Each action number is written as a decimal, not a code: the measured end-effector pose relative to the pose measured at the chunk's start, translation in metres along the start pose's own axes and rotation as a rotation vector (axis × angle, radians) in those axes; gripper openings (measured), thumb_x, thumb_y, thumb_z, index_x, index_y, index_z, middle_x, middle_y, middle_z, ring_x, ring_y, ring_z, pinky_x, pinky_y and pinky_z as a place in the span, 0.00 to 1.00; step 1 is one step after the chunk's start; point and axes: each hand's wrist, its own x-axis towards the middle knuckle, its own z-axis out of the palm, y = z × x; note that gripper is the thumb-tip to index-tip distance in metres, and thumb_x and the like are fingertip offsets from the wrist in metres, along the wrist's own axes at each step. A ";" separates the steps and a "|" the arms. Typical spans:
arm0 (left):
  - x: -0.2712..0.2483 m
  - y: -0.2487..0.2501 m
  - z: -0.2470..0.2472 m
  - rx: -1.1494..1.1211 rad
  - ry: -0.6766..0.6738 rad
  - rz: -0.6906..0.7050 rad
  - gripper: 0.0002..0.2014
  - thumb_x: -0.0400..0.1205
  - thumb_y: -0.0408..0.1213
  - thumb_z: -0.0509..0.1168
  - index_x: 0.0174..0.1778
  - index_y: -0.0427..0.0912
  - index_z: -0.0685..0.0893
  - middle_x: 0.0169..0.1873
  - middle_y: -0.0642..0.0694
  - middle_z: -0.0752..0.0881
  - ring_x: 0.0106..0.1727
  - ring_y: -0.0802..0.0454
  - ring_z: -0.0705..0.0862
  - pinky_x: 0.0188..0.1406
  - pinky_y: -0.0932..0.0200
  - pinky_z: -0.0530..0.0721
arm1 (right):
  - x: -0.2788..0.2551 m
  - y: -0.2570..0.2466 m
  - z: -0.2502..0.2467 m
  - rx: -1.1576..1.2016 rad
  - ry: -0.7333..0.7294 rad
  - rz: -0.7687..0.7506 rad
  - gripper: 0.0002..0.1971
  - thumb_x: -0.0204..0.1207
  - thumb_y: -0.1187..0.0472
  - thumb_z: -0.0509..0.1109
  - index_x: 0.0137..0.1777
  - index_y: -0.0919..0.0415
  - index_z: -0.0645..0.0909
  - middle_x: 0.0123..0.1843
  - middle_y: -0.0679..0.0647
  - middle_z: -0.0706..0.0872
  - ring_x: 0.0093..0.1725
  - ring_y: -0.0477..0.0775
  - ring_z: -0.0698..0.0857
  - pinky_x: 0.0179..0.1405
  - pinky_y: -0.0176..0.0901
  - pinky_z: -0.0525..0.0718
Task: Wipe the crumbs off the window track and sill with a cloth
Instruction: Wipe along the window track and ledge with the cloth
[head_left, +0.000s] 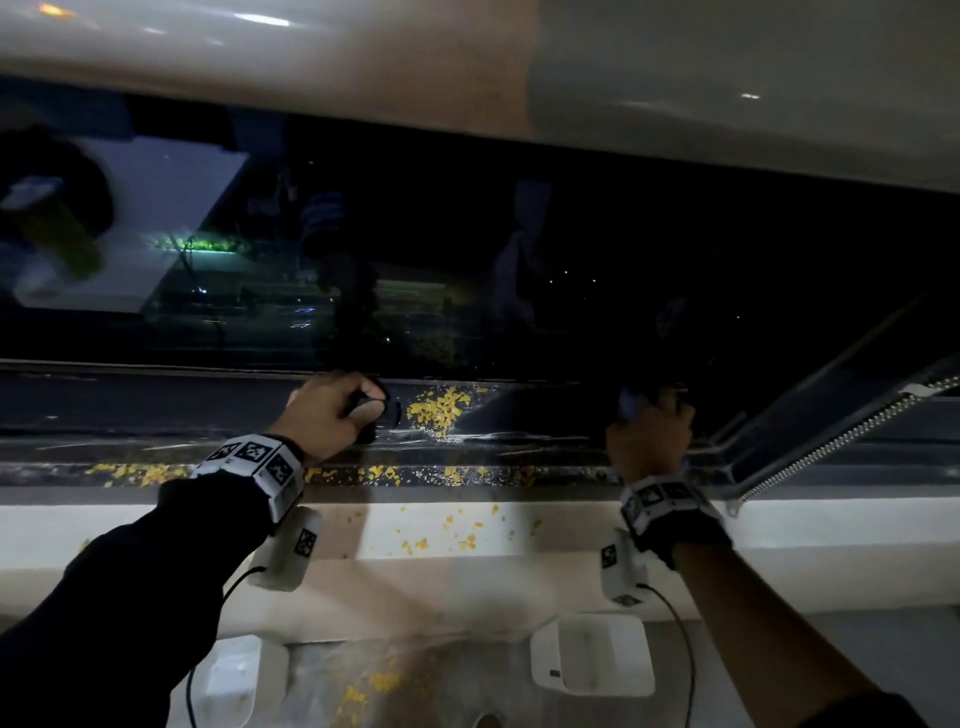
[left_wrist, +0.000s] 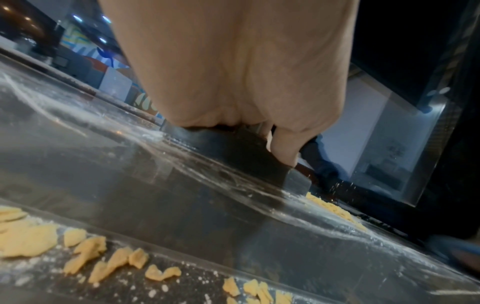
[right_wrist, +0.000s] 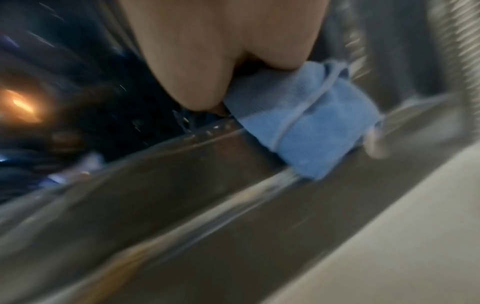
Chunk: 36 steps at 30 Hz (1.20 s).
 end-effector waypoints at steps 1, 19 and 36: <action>0.000 0.000 0.000 0.002 0.002 -0.004 0.04 0.79 0.47 0.67 0.45 0.63 0.80 0.51 0.57 0.86 0.56 0.53 0.82 0.61 0.47 0.77 | -0.010 -0.015 0.006 0.010 -0.017 -0.059 0.27 0.66 0.53 0.59 0.67 0.53 0.80 0.70 0.64 0.73 0.63 0.71 0.71 0.60 0.61 0.75; -0.002 0.005 -0.002 0.002 -0.009 -0.010 0.06 0.77 0.56 0.61 0.47 0.64 0.79 0.53 0.54 0.86 0.59 0.49 0.81 0.64 0.43 0.75 | -0.038 -0.005 0.029 0.117 0.198 -0.247 0.28 0.64 0.55 0.56 0.64 0.58 0.82 0.62 0.62 0.83 0.57 0.71 0.81 0.53 0.55 0.69; -0.004 0.009 -0.003 0.016 0.019 -0.004 0.05 0.80 0.47 0.66 0.49 0.56 0.84 0.52 0.53 0.86 0.58 0.48 0.81 0.60 0.46 0.77 | -0.002 0.025 0.019 -0.009 0.038 -0.100 0.27 0.70 0.49 0.52 0.64 0.51 0.83 0.64 0.61 0.80 0.56 0.71 0.77 0.54 0.58 0.76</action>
